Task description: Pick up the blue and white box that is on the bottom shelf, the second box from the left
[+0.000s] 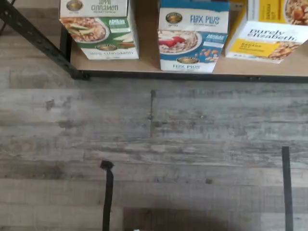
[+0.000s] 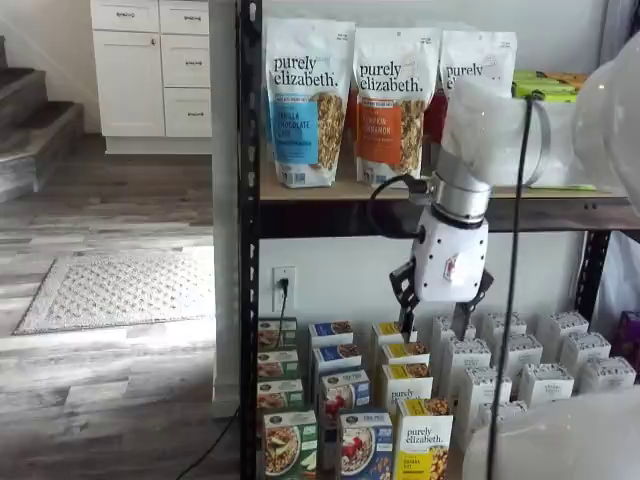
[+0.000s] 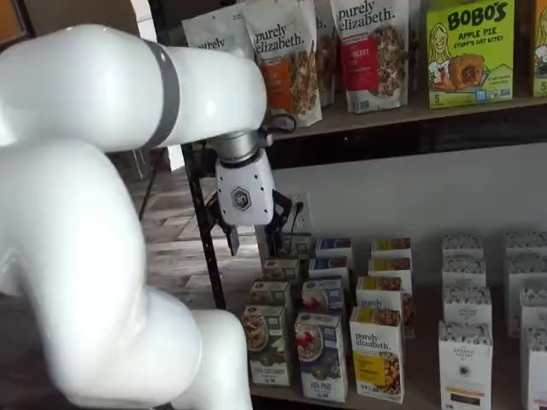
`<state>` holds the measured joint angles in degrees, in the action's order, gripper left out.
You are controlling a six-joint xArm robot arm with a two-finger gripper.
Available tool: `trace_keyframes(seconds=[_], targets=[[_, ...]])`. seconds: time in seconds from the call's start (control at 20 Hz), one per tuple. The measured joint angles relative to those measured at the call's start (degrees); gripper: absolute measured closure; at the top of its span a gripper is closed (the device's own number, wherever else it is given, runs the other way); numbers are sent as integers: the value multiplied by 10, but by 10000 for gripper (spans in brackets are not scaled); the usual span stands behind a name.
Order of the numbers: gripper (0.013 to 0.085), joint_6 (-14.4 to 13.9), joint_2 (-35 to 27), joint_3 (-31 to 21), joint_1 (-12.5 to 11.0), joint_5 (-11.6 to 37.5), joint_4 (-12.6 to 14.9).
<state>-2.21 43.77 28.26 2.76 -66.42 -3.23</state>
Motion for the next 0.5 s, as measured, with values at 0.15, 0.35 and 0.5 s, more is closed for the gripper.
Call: trace_keyframes(seconds=[0.15, 0.35, 0.5], targets=[[130, -5, -19, -9, 6, 26, 0], [130, -11, -49, -17, 13, 59, 4], [130, -13, -69, -22, 14, 84, 6]])
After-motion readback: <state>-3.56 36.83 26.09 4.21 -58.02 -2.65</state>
